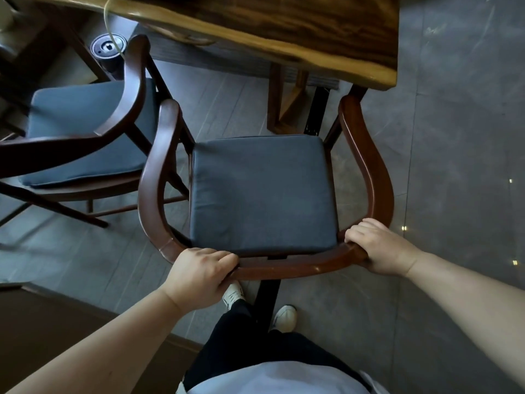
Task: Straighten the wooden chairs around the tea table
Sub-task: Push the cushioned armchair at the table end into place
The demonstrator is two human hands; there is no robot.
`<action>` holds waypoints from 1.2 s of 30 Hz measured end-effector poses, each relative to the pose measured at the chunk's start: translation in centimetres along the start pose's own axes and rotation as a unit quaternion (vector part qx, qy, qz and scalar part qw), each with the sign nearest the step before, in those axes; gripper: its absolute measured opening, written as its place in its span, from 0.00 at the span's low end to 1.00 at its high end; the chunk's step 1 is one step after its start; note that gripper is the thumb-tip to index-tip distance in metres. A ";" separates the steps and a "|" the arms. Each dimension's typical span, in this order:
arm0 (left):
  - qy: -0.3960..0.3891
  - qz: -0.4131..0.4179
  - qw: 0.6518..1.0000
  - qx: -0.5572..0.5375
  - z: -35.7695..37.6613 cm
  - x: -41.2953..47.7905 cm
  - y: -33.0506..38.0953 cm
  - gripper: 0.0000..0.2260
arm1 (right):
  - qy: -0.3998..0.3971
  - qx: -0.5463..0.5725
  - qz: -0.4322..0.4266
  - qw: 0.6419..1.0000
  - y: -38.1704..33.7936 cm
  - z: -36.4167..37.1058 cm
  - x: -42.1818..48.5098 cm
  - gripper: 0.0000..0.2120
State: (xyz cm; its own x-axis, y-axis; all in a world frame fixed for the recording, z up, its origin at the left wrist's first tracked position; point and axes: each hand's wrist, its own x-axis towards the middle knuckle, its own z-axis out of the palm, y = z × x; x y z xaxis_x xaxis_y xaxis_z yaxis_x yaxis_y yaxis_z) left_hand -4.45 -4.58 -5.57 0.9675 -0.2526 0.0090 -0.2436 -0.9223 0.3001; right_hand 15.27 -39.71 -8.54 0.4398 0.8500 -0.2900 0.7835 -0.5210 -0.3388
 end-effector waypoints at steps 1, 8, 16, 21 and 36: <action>0.004 -0.003 1.000 -0.003 0.3 0.2 0.4 0.07 | -0.006 0.002 0.009 1.000 0.5 -0.1 -0.1 0.13; 0.015 0.005 1.000 -0.012 1.1 2.1 1.9 0.08 | -0.011 0.015 0.063 0.998 1.9 -1.1 -0.3 0.15; 0.001 0.014 1.000 -0.019 1.4 1.5 1.3 0.05 | 0.049 0.049 0.071 0.995 1.1 0.5 -0.8 0.16; -0.006 0.015 1.000 -0.005 0.2 1.5 -1.6 0.05 | 0.058 0.047 0.072 0.995 -0.3 1.2 0.8 0.15; 0.037 -0.003 0.999 -0.003 0.2 2.9 -3.0 0.05 | -0.009 -0.002 0.070 0.998 0.6 -1.2 3.0 0.13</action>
State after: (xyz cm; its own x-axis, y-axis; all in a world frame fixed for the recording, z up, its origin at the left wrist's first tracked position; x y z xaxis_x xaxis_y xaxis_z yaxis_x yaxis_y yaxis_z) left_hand -0.93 -2.59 -6.64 0.9714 -0.2242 0.0782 -0.2374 -0.9217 0.3067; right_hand 17.56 -37.38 -8.55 0.5374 0.7675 -0.3496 0.7170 -0.6340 -0.2898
